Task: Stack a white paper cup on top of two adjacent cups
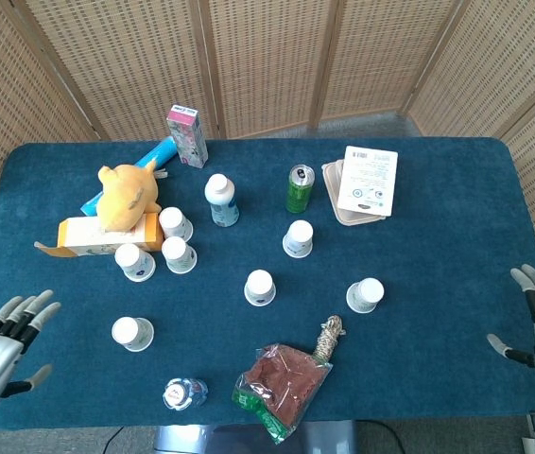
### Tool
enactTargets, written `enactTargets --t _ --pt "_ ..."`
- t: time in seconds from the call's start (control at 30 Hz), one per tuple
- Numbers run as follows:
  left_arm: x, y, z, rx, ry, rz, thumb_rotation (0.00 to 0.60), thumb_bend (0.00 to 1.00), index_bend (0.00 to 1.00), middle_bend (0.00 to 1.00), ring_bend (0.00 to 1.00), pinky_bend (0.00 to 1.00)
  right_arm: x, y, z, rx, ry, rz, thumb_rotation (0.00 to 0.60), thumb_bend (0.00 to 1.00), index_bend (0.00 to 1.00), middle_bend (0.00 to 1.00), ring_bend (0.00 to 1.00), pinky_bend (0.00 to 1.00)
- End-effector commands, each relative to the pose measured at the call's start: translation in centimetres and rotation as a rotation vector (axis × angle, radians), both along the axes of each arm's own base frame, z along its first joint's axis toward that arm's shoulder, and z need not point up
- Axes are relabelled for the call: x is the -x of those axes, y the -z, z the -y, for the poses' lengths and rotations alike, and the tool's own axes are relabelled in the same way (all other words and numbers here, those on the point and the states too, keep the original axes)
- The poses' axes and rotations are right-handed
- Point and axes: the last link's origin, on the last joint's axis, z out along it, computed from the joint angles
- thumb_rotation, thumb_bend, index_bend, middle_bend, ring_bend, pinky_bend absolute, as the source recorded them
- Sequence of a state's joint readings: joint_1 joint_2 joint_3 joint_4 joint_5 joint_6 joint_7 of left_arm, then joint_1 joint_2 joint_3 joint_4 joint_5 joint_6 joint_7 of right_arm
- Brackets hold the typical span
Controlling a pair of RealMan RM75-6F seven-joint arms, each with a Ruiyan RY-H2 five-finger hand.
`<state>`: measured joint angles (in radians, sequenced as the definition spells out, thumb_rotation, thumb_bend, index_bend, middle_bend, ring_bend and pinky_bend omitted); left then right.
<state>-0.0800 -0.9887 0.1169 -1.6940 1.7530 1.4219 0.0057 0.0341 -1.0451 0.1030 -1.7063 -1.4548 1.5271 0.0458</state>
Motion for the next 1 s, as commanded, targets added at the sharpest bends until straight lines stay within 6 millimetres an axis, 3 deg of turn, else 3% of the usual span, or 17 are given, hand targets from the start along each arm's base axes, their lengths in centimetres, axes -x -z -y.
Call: enactTargets --t 0.03,0.23,0.57,0.63,0.7,0.83,0.9,1.0 --pt "-0.7 2.4 -1.9 0.053 -0.018 -0.035 0.600 0.30 0.00 0.00 0.00 0.00 0.0 0.0 0.0 -0.001 -0.001 -0.002 0.600 0.07 0.11 0.00 0.00 0.00" --pt "-2.1 5.8 -3.9 0.122 -0.022 -0.093 0.600 0.30 0.00 0.00 0.00 0.00 0.1 -0.1 0.0 0.000 0.004 0.009 0.600 0.06 0.11 0.00 0.00 0.00" --pt "-4.4 10.3 -5.4 0.166 -0.016 -0.170 0.600 0.30 0.00 0.00 0.00 0.00 0.3 -0.3 0.1 0.002 0.009 0.022 0.600 0.06 0.11 0.00 0.00 0.00" --pt "-4.9 10.9 -5.6 0.162 -0.011 -0.176 0.600 0.30 0.01 0.00 0.00 0.03 0.4 -0.4 0.1 0.003 0.011 0.026 0.600 0.06 0.11 0.00 0.00 0.00" --pt "-5.3 11.3 -5.7 0.157 -0.007 -0.181 0.600 0.30 0.04 0.02 0.02 0.13 0.5 -0.5 0.1 0.004 0.013 0.028 0.600 0.06 0.11 0.00 0.00 0.00" --pt "-6.1 12.2 -6.0 0.134 0.006 -0.184 0.600 0.31 0.18 0.21 0.21 0.33 0.6 -0.5 0.2 0.004 0.017 0.030 0.600 0.06 0.11 0.00 0.00 0.00" --pt "-6.4 12.4 -6.1 0.117 0.016 -0.182 0.600 0.32 0.23 0.32 0.31 0.39 0.7 -0.5 0.2 0.004 0.019 0.031 0.600 0.06 0.11 0.00 0.00 0.00" --pt "-6.5 12.7 -6.0 0.096 0.025 -0.188 0.600 0.33 0.26 0.39 0.37 0.43 0.7 -0.5 0.2 0.002 0.021 0.031 0.600 0.06 0.11 0.00 0.00 0.00"
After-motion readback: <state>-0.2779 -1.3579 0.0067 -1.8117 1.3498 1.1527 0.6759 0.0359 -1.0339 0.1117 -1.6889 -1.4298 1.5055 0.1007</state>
